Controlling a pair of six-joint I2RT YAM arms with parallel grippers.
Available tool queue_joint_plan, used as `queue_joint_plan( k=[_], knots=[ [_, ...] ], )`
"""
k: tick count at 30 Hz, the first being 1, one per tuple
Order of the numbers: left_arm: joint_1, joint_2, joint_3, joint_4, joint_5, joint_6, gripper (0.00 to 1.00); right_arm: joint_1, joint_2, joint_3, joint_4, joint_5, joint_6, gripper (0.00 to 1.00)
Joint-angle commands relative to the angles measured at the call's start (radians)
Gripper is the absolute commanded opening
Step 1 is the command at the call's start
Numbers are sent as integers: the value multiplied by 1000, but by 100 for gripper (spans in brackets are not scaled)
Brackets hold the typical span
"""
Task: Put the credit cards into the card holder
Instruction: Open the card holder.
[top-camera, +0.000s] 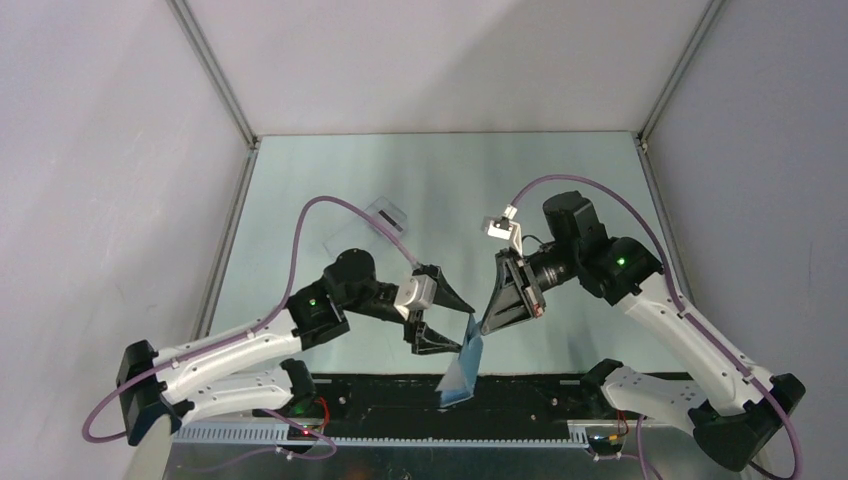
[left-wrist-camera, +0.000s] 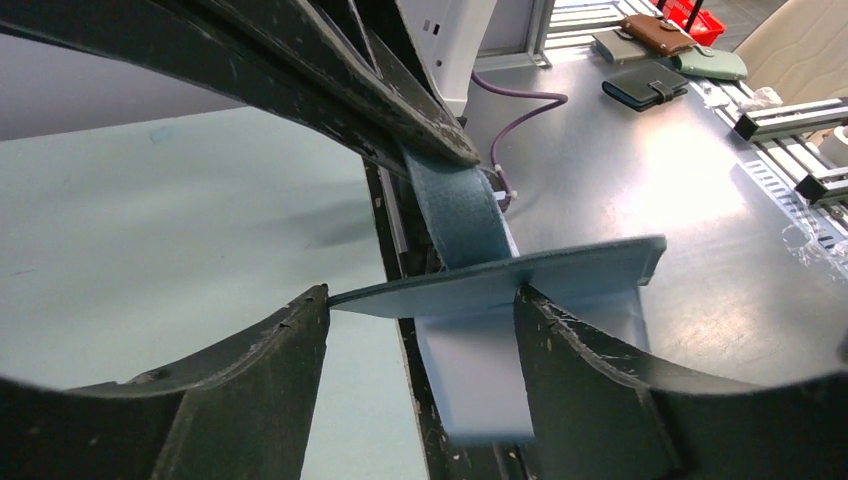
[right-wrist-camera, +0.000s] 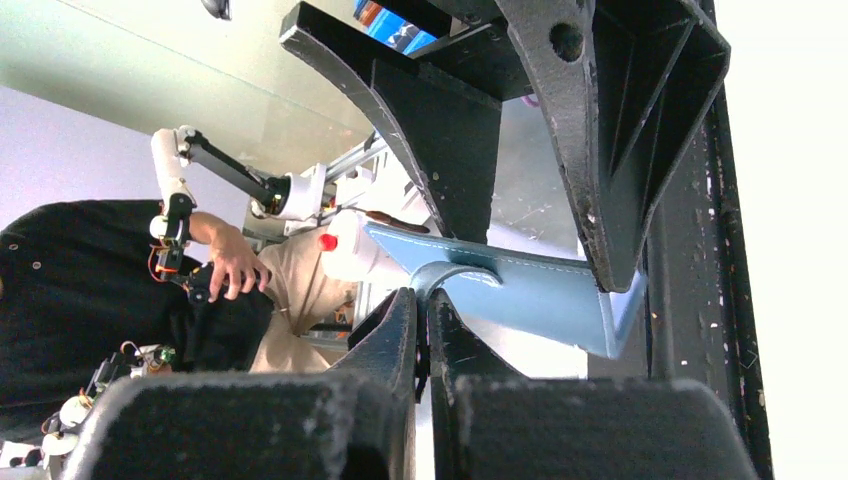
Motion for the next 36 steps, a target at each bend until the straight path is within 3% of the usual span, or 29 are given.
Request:
queue_joint_plan(
  k=[1,5,9,18,27,36],
  knots=[
    [-17,8,15,34,19,-14,72,-26,-22,35,23,-53,-5,0],
    [-18,-21,-3,34,-87,16,87,-29,-11,34,12,-88,-13,0],
    [-18,-41,-6,41,-106,63,94,-20,3,34,1,-118,-27,0],
    [-19,35,60,42,4,89,94,3,19,35,21,-137,-19,0],
    [-25,41,80,41,44,79,81,3,27,34,6,-138,-32,0],
    [-30,22,50,42,61,37,45,-25,19,34,27,-136,-16,0]
  ],
)
